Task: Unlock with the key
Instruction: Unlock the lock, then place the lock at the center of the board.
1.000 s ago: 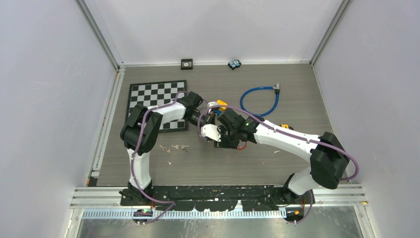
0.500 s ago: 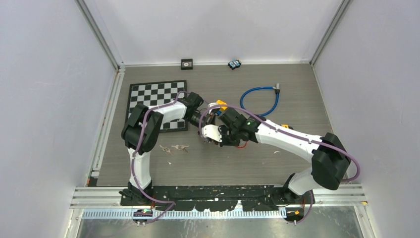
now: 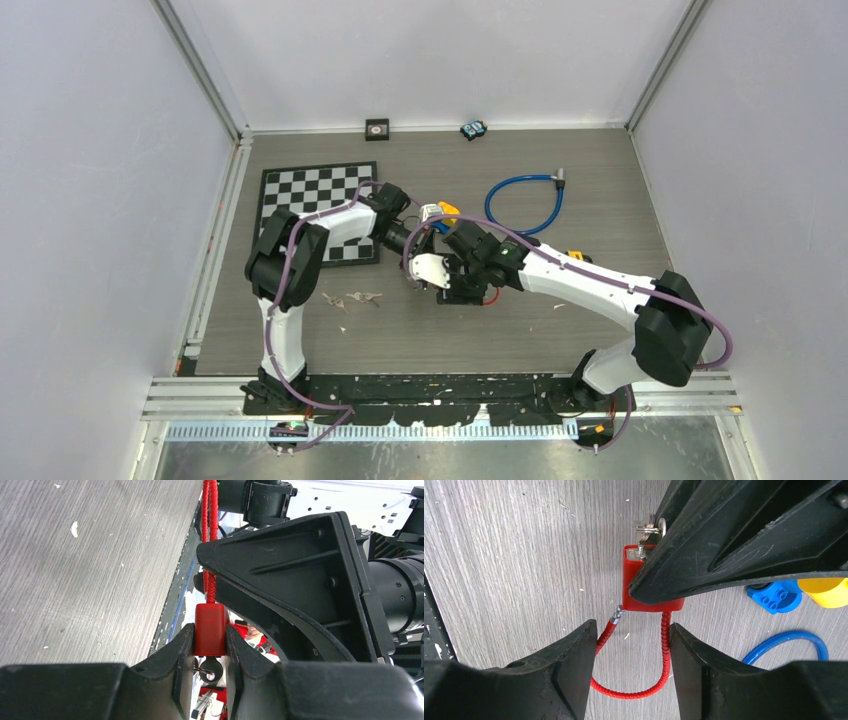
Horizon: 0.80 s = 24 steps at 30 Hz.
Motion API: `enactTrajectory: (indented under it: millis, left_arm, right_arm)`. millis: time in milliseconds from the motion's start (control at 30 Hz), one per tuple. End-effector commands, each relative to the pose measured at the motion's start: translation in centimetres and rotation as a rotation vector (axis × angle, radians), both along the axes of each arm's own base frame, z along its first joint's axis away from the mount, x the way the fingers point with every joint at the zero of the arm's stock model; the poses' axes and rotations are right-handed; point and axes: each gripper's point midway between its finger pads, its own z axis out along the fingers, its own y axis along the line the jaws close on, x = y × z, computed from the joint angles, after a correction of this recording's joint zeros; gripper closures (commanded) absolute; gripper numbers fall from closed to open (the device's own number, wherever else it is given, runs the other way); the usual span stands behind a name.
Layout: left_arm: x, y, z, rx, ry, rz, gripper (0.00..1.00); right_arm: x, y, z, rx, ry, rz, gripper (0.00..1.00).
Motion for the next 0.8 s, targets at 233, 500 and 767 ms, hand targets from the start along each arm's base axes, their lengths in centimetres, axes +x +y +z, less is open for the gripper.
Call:
enactTrajectory:
  millis: [233, 500, 767]
  left_arm:
    - [1.3, 0.5, 0.8, -0.021, -0.027, 0.018, 1.00]
    - [5.6, 2.7, 1.2, -0.012, -0.099, 0.115, 1.00]
    - [8.8, 3.8, 0.0, 0.020, -0.140, 0.133, 1.00]
  right_arm:
    - [-0.3, -0.9, 2.5, 0.085, 0.029, -0.057, 0.34]
    - [-3.2, -4.3, 3.4, 0.053, 0.106, -0.053, 0.31]
    - [-3.7, -7.6, 2.7, 0.031, 0.089, -0.116, 0.32]
